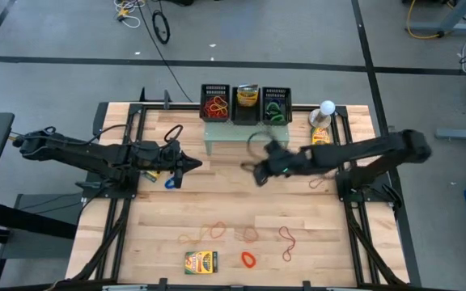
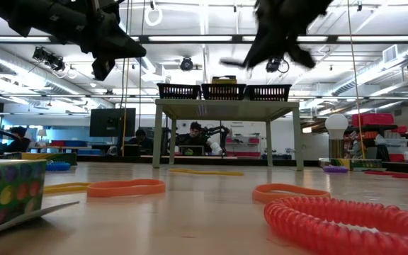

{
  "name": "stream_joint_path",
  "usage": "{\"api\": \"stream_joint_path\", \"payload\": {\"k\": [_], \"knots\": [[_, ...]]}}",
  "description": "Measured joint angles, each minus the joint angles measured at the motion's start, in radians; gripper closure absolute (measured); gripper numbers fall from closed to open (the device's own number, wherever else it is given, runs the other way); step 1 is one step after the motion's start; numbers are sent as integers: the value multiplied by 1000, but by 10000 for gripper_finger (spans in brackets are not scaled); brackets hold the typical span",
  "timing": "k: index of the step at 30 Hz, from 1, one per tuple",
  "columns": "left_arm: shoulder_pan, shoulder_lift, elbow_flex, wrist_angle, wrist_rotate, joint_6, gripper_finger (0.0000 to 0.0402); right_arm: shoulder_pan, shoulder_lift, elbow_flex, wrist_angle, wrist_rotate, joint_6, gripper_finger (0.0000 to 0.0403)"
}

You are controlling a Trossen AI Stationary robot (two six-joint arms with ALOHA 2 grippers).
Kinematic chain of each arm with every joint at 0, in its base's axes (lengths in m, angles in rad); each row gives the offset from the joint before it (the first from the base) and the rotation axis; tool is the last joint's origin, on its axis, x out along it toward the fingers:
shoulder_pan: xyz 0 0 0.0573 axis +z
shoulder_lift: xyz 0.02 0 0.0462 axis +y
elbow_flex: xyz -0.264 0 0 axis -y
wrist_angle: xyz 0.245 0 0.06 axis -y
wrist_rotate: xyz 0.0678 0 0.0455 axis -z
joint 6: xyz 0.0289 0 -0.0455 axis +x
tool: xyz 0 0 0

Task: Pick & Place Office Desk Supplies
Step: Put the black spring bracelet into the right black bin on the shelf, then put the yellow rubber band into the left black bin on the shelf

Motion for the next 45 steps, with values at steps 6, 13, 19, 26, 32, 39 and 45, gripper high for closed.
{"api": "stream_joint_path", "payload": {"k": [6,13,19,26,32,39,45], "knots": [[0,0,0,0,-7,-7,394,-128,-122,178,-320,175,-114,391],[0,1,0,0,-37,-6,394,-454,-83,259,-368,182,-307,390],[0,1,0,0,-54,-4,394,-641,-1,258,-337,142,-450,390],[0,2,0,-1,-53,-3,394,-680,65,258,-257,100,-489,374],[0,2,0,-1,-53,-4,394,-680,69,258,-237,104,-494,314],[8,2,0,-14,-6,-70,394,-675,8,258,-252,100,-533,266],[5,24,1,-20,62,-87,394,-578,-129,198,-268,111,-664,340]]}}
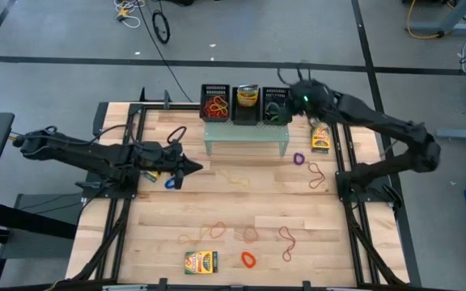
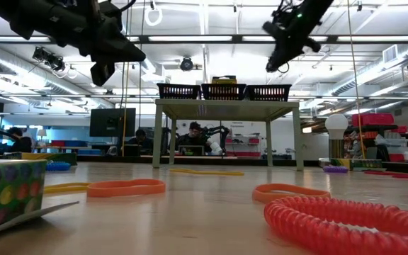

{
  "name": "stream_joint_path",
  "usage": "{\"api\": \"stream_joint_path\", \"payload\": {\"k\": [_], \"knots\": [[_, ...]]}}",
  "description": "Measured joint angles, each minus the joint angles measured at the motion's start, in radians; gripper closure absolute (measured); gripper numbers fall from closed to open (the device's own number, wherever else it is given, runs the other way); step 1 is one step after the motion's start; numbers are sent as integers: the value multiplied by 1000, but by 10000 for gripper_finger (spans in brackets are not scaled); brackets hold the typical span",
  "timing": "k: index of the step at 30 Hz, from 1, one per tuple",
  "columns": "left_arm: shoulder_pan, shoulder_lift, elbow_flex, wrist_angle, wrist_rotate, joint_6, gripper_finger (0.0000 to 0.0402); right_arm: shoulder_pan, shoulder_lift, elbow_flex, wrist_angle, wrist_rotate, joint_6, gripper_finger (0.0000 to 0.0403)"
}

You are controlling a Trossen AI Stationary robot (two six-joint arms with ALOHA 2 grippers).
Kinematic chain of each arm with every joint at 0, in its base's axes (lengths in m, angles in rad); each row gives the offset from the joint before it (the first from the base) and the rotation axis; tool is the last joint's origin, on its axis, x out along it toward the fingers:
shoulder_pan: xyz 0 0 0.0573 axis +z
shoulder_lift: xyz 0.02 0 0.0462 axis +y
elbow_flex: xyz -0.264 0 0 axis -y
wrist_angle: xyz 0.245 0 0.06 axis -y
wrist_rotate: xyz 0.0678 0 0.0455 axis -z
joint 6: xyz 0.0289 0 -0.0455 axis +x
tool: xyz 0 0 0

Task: Pick & Place Office Desk Supplies
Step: Put the yellow rubber band into the left black bin on the shelf

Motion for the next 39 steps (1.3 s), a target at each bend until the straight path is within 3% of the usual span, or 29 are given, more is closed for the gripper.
{"api": "stream_joint_path", "payload": {"k": [3,8,14,18,22,28,34,39], "knots": [[-24,27,0,-15,18,10,394,74,-96,-105,22,1,-7,391],[-80,98,0,-85,17,-15,394,235,-255,-325,115,-1,62,385],[-198,235,10,-113,-20,-167,394,390,-402,-580,277,-1,147,398],[-312,351,99,-271,-22,-281,394,435,-455,-689,357,0,192,391],[-421,479,243,-430,-58,-405,383,454,-475,-739,387,-2,183,395],[-526,700,476,-566,-51,-591,329,455,-476,-751,409,-49,106,396],[-561,913,670,-659,-50,-696,272,455,-476,-751,454,-137,8,392],[-561,1053,784,-767,-52,-757,252,455,-476,-751,485,-180,-35,395]]}}
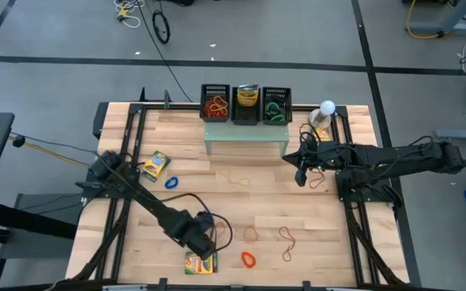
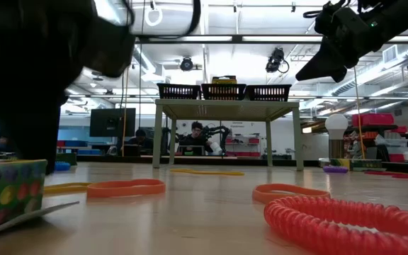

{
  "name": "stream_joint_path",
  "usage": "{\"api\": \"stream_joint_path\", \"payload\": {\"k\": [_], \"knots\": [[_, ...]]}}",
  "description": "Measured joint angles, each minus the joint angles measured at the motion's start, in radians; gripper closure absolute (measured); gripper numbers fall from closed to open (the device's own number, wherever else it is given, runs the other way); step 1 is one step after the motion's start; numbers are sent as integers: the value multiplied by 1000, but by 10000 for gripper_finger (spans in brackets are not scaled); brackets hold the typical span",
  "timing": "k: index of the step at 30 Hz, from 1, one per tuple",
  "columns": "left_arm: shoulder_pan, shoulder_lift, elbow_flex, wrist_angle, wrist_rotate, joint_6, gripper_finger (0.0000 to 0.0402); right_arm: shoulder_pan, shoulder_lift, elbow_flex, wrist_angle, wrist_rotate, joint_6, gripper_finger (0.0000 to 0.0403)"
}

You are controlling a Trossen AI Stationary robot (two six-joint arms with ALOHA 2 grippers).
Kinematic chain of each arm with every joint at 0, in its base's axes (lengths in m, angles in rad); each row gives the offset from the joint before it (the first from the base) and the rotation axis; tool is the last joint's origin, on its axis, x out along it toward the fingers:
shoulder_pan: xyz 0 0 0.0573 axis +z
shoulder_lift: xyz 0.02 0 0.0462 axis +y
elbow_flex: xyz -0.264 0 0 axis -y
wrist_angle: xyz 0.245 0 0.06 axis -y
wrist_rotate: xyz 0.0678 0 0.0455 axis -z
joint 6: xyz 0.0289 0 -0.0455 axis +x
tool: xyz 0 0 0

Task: Pick & Place Office Desk Supplies
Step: Put the yellow rubber band into the left black bin on the shelf

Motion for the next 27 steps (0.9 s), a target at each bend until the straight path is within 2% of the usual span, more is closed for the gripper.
{"api": "stream_joint_path", "payload": {"k": [5,9,12,15,20,27], "knots": [[5,56,30,-56,18,-139,262,0,0,0,5,-19,-8,394],[6,62,31,-61,37,-178,285,0,0,0,9,-19,-9,395],[8,60,30,-66,63,-176,326,0,0,0,30,-23,-18,395],[8,46,27,-43,92,-166,383,0,0,0,50,-23,-18,395],[3,-49,27,-36,74,-147,397,0,0,0,65,-22,-18,396],[16,-238,27,-45,-59,-120,398,0,0,0,80,-22,-18,396]]}}
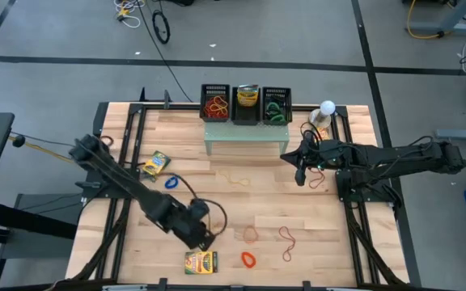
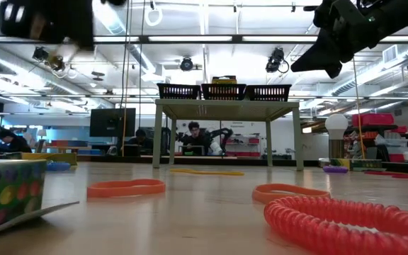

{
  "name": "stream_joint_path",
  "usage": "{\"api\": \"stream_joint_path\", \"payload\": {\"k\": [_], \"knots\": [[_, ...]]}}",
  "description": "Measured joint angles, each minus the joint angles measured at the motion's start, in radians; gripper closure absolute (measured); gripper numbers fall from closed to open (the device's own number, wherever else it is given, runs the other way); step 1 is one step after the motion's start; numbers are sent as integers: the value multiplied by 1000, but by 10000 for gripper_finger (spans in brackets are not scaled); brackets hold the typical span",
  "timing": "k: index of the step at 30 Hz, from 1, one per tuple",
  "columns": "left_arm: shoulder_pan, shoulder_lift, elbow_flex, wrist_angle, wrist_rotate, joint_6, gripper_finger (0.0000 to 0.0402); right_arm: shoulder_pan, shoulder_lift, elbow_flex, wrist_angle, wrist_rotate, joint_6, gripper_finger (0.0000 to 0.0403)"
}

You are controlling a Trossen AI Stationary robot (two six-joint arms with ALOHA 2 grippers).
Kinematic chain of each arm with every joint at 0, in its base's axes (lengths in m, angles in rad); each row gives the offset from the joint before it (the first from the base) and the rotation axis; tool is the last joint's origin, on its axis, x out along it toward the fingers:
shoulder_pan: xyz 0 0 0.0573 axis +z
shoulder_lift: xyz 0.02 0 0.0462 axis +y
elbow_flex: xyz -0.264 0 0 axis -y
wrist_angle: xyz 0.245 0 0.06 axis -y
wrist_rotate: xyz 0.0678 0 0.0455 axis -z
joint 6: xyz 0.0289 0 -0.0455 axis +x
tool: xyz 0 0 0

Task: Pick & Place Office Desk Supplies
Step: Put the yellow rubber band into the left black bin on the shelf

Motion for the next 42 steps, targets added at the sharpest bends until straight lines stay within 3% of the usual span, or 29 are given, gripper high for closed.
{"api": "stream_joint_path", "payload": {"k": [4,9,15,23,29,37,42], "knots": [[44,-123,0,-5,-135,13,398,0,0,0,0,0,1,396],[177,-259,0,20,-320,127,399,0,0,0,0,23,11,396],[451,-350,0,145,-379,371,399,0,0,0,1,32,20,396],[846,-369,1,265,-278,755,398,0,1,0,28,84,79,396],[1057,-328,1,330,-132,962,398,0,2,0,25,154,172,396],[1169,-255,1,342,8,1036,393,0,2,0,23,217,204,396],[1173,-219,1,340,58,1033,362,-3,2,0,21,229,199,396]]}}
